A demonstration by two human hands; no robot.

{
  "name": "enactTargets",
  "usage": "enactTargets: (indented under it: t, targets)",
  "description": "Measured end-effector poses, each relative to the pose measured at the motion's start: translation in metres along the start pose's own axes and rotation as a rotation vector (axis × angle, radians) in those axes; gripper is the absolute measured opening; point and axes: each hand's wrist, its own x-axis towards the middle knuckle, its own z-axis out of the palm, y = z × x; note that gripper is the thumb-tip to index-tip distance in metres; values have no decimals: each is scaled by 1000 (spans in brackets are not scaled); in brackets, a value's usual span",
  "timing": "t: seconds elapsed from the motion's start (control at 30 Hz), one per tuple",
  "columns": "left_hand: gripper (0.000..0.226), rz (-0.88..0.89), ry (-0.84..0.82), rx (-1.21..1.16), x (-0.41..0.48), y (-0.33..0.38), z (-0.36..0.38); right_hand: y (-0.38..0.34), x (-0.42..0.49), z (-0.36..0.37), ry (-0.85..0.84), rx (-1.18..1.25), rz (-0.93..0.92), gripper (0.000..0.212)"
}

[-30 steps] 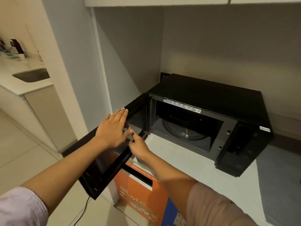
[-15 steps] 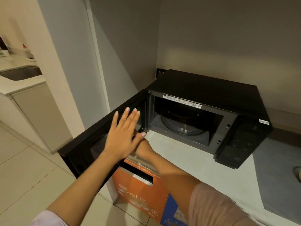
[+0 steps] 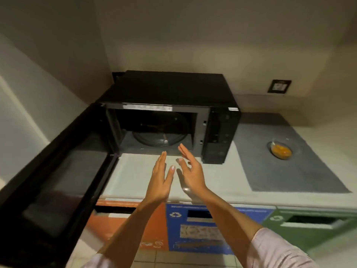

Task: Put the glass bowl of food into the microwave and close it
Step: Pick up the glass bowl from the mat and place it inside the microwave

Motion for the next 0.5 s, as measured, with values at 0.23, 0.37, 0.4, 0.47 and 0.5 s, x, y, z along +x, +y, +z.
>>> enactTargets:
  t: [0.23, 0.37, 0.4, 0.47, 0.5]
  targets:
    - [53, 77, -318, -6, 45, 27, 128, 24, -4, -135, 401, -16, -8, 35]
    - [53, 116, -403, -86, 70, 61, 200, 42, 4, -215, 516, -31, 21, 35]
    - [53, 121, -411, -89, 76, 69, 214, 46, 6, -231, 542, -45, 30, 36]
    - [55, 132, -426, -66, 91, 88, 247, 57, 11, -269, 588, -71, 61, 38]
    - [56, 139, -434, -56, 99, 97, 261, 63, 14, -285, 605, -80, 76, 38]
